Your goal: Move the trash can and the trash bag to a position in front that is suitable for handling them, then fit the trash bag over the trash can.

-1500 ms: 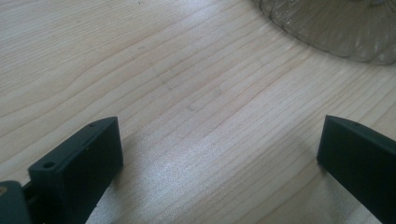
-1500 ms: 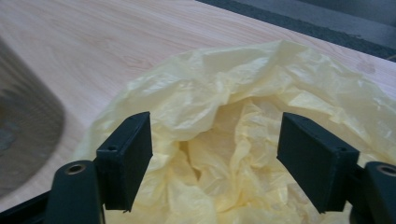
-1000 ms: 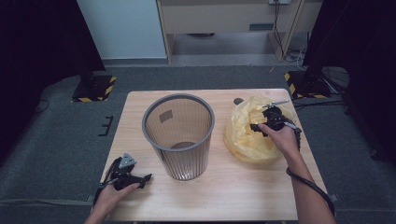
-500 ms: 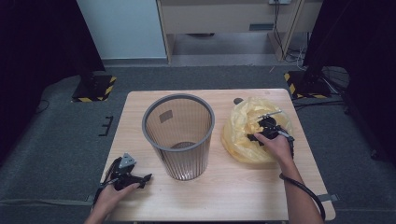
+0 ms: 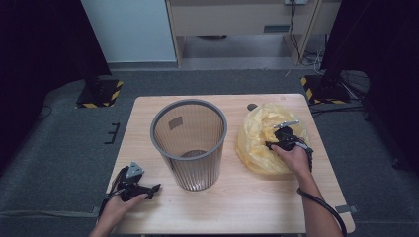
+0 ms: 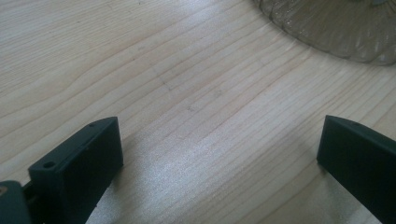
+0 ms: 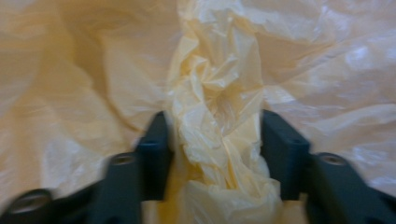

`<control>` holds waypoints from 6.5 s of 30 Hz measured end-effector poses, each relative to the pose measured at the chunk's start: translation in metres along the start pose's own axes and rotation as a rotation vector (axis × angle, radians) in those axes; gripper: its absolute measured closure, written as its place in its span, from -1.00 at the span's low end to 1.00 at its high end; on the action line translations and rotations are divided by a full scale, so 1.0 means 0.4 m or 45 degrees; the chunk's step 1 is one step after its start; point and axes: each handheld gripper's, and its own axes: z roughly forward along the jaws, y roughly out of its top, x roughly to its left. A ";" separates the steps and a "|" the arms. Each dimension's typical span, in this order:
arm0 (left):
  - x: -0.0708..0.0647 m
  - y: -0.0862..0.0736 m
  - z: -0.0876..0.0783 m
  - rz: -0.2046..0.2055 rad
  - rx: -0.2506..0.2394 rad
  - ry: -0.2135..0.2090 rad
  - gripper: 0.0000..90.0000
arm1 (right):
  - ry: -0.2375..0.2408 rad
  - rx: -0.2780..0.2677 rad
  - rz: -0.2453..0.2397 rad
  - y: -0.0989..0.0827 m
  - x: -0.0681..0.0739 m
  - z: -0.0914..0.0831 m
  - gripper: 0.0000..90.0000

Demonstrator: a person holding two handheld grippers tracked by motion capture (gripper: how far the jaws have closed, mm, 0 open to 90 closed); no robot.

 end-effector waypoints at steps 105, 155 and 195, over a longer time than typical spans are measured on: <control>0.002 0.000 0.001 0.008 0.000 -0.008 -1.00 | 0.432 -0.410 0.114 0.055 -0.023 -0.336 0.93; 0.003 0.001 0.001 0.010 0.000 -0.009 -1.00 | 0.642 -0.626 0.025 0.124 0.006 -0.535 0.93; 0.003 0.001 0.001 0.011 0.000 -0.010 -1.00 | 0.850 -0.610 -0.140 0.267 0.208 -0.559 0.93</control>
